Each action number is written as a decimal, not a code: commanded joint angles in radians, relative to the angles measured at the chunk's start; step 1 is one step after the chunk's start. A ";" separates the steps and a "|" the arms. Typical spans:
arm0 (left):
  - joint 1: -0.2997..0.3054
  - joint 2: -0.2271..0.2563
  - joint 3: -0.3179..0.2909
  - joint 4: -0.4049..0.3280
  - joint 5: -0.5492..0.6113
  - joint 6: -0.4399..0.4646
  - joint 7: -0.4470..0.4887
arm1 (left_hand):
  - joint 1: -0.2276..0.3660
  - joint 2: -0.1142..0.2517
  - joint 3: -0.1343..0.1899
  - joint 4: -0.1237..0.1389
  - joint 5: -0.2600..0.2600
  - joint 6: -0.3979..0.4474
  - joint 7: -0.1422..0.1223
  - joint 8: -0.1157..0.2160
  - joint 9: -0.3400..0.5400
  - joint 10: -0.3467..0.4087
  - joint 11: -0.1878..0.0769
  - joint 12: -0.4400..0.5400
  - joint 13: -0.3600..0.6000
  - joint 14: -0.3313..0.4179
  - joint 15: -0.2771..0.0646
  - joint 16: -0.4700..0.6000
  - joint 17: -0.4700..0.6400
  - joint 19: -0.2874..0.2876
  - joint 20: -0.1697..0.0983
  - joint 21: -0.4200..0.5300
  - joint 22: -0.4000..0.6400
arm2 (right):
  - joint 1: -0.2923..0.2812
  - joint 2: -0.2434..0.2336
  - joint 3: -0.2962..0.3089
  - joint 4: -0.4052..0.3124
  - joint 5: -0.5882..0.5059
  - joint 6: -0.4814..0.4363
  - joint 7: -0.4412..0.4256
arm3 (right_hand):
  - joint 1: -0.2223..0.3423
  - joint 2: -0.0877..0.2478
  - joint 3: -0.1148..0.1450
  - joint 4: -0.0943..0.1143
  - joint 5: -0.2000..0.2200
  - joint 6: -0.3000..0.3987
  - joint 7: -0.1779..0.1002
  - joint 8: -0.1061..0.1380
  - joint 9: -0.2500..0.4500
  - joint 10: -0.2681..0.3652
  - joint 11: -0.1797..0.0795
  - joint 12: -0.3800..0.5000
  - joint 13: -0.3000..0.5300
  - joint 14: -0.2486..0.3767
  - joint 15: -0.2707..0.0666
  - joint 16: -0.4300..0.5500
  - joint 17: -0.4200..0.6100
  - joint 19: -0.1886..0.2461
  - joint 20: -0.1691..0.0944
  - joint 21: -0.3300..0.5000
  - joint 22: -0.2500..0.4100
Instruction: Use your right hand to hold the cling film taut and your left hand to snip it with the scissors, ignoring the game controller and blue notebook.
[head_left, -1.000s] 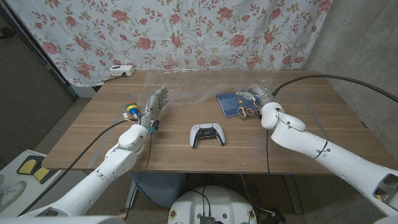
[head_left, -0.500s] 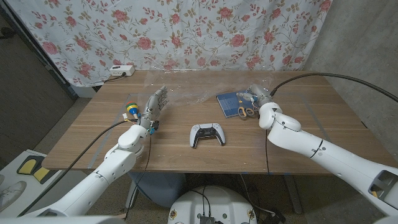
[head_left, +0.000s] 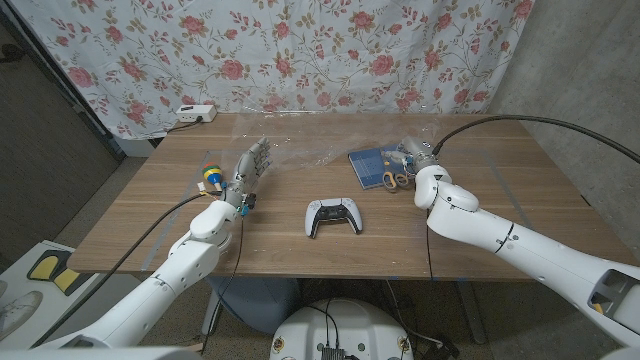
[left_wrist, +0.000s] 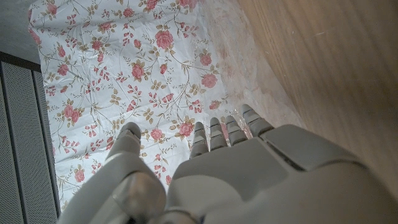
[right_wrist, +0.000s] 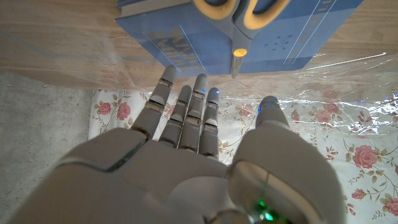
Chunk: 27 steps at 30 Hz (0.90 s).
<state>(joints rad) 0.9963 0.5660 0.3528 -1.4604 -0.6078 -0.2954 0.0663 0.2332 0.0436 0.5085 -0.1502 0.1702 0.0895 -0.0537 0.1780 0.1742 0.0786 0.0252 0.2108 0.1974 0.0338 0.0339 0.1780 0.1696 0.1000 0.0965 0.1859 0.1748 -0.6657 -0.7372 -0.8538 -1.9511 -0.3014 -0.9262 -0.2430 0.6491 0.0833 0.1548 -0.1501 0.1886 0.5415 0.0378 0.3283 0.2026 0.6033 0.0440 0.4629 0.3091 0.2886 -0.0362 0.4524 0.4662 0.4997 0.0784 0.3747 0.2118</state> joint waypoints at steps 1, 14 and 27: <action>-0.013 -0.004 0.007 0.008 -0.003 0.013 -0.007 | 0.001 -0.008 -0.003 0.000 0.002 0.009 0.002 0.007 0.003 0.007 -0.004 0.006 0.003 -0.005 0.003 0.005 0.006 0.000 0.000 0.007 0.001 | 0.012 0.002 -0.009 0.017 0.001 -0.009 0.014 | 0.007 0.003 0.004 0.003 0.006 0.013 0.000 0.005 0.003 0.015 0.000 0.008 0.005 0.009 0.001 0.004 0.004 0.005 0.000 0.005 0.005; -0.020 -0.007 0.010 0.017 -0.001 0.017 -0.004 | 0.001 -0.008 -0.004 0.001 0.002 0.010 0.002 0.007 0.003 0.008 -0.002 0.006 0.003 -0.013 -0.001 0.002 0.006 -0.002 -0.005 0.007 0.001 | 0.033 0.016 -0.026 0.045 0.004 -0.012 0.039 | 0.003 0.000 0.003 0.006 0.004 0.016 -0.003 -0.002 0.004 0.024 -0.020 0.017 0.009 0.012 0.002 -0.002 0.005 0.003 0.002 0.009 0.006; -0.026 -0.012 0.012 0.026 -0.003 0.016 -0.009 | 0.002 -0.006 -0.005 0.001 0.002 0.013 0.005 0.008 0.003 0.009 -0.003 0.007 0.003 -0.024 -0.001 0.000 0.006 -0.004 -0.014 0.007 0.001 | 0.057 0.029 -0.064 0.055 -0.028 -0.035 0.044 | -0.005 -0.003 0.003 0.009 0.002 0.058 0.018 0.005 0.005 0.066 -0.030 0.030 -0.002 0.051 -0.015 0.003 0.005 0.021 0.004 0.021 0.007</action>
<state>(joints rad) 0.9758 0.5585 0.3626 -1.4408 -0.6094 -0.2795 0.0613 0.2332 0.0436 0.5086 -0.1502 0.1702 0.0948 -0.0483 0.1780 0.1742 0.0785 0.0251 0.2108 0.1974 0.0175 0.0286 0.1780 0.1696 0.0946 0.0836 0.1859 0.1746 -0.6262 -0.7193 -0.8905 -1.9053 -0.3080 -0.9457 -0.2059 0.6490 0.0833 0.1576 -0.1472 0.1886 0.5862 0.0537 0.3283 0.2024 0.6568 0.0154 0.4847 0.3061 0.3224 -0.0410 0.4524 0.4681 0.5122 0.0803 0.3900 0.2165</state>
